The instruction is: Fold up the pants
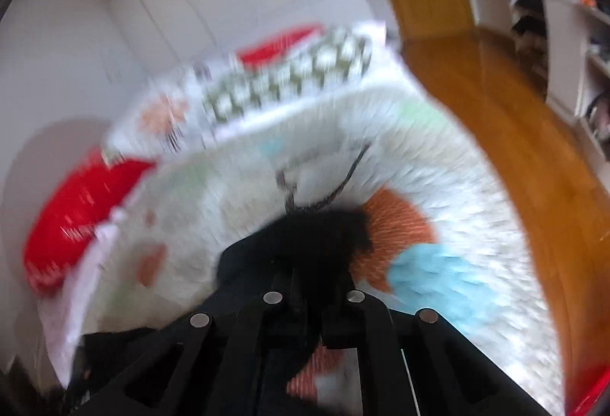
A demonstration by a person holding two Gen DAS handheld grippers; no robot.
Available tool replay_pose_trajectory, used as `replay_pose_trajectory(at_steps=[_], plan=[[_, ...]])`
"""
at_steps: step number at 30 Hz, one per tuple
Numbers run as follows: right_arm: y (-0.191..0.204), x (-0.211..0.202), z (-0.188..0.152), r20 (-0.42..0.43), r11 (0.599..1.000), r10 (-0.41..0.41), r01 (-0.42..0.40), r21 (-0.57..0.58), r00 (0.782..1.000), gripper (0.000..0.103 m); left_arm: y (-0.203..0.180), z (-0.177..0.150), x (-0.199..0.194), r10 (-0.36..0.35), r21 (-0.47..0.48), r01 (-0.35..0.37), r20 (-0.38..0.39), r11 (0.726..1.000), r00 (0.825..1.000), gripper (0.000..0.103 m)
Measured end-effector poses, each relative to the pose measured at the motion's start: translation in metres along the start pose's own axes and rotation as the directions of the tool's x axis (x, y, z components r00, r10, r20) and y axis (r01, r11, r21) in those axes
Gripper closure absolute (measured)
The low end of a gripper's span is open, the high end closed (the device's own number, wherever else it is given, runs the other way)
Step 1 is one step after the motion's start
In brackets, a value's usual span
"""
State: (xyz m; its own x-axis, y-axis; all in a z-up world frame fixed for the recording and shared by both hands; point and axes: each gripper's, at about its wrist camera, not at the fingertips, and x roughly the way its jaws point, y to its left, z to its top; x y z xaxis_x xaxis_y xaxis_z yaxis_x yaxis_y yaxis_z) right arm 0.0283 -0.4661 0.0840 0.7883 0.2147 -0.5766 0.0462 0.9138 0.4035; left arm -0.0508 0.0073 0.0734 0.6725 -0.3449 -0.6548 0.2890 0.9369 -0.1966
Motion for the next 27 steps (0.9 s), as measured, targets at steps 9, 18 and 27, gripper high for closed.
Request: replay_pose_trajectory(at_steps=[9, 18, 27], plan=[[-0.035, -0.068, -0.147, -0.258, 0.977, -0.21, 0.191, -0.098, 0.943, 0.067, 0.019, -0.039, 0.015, -0.002, -0.056, -0.003, -0.079, 0.998, 0.997, 0.096], [-0.088, -0.096, -0.125, -0.121, 0.969, -0.188, 0.204, 0.139, 0.975, 0.055, 0.014, -0.039, 0.003, 0.018, -0.076, -0.023, -0.061, 0.997, 0.998, 0.096], [-0.035, -0.09, -0.084, -0.071, 0.998, 0.056, -0.059, -0.037, 0.996, 0.074, 0.016, -0.029, -0.008, 0.03, -0.079, -0.034, -0.052, 0.996, 0.998, 0.095]])
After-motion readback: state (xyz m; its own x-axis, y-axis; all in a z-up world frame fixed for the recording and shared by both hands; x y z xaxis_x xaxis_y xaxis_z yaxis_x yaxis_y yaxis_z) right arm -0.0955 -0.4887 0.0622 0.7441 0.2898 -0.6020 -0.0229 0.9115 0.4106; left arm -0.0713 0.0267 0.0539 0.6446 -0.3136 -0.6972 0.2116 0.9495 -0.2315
